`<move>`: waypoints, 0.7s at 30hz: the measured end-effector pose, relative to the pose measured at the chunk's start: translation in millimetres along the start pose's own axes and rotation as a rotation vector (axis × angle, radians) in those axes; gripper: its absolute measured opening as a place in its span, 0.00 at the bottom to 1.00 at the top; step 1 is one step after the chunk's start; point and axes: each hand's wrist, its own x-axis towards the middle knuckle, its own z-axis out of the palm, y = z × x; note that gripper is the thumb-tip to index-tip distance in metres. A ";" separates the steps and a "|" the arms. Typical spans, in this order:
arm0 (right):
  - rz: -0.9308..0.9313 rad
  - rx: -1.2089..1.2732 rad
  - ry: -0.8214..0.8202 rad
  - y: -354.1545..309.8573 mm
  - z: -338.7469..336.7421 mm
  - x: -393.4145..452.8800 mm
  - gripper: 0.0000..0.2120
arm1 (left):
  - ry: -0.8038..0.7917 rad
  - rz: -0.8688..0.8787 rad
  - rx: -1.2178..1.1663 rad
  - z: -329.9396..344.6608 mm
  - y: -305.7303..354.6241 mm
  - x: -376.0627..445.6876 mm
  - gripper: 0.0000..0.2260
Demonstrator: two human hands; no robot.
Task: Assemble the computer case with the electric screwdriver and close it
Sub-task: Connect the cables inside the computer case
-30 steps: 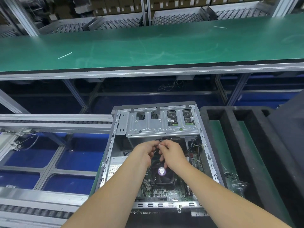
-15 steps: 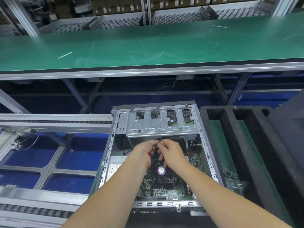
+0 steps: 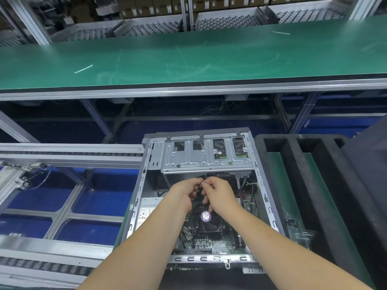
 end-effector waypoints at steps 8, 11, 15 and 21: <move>-0.010 -0.010 -0.007 1.5 0.9 0.6 0.07 | -0.002 -0.003 0.009 0.5 1.6 -0.3 0.17; -0.014 0.002 0.002 1.8 0.4 0.0 0.08 | -0.004 -0.001 0.032 0.9 2.7 -1.1 0.17; -0.019 -0.018 0.014 2.5 0.9 0.5 0.08 | 0.004 0.020 0.036 2.0 1.9 -2.8 0.17; -0.008 0.001 0.018 3.4 1.0 0.0 0.10 | 0.012 0.034 0.045 3.2 0.0 -3.6 0.17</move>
